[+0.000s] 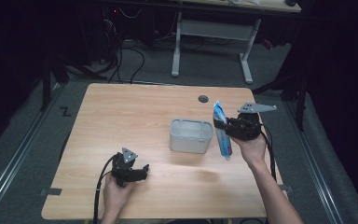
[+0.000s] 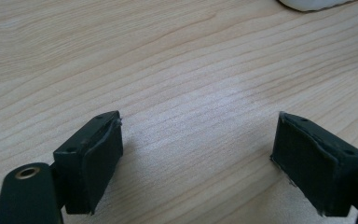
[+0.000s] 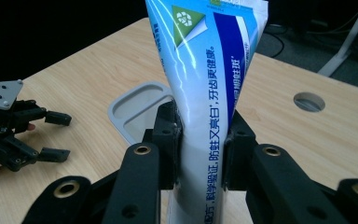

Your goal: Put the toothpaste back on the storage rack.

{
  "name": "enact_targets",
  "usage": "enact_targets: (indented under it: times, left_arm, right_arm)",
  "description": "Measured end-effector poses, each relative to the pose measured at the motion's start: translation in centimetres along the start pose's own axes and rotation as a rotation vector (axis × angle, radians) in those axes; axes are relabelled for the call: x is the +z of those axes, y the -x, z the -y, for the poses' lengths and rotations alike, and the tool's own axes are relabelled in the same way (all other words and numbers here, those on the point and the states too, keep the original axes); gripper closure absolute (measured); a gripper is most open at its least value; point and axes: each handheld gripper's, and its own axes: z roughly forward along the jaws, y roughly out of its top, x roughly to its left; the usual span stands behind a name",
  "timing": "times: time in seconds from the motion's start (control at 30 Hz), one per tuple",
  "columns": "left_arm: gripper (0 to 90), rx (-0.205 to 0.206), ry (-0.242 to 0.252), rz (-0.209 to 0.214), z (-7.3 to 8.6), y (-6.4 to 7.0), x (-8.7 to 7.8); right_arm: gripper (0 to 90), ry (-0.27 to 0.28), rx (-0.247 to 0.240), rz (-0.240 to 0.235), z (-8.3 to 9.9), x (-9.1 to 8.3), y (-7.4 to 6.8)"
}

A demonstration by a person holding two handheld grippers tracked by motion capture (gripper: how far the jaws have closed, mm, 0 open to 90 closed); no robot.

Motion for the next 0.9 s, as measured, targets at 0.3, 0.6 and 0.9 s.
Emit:
enact_targets:
  times: [0.3, 0.6, 0.9]
  left_arm:
    - [16.6, 0.004, 0.000, 0.003, 0.0, 0.0, 0.0]
    - [16.7, 0.004, 0.000, 0.003, 0.0, 0.0, 0.0]
    - [16.7, 0.006, 0.001, 0.006, 0.0, 0.0, 0.0]
  right_arm:
    - [71.9, 0.012, -0.023, -0.022, -1.8, 0.6, -0.6]
    - [71.9, -0.007, -0.054, -0.023, -3.2, 1.1, -1.0]
    - [71.8, 0.018, -0.056, -0.034, -4.6, 1.8, -1.0]
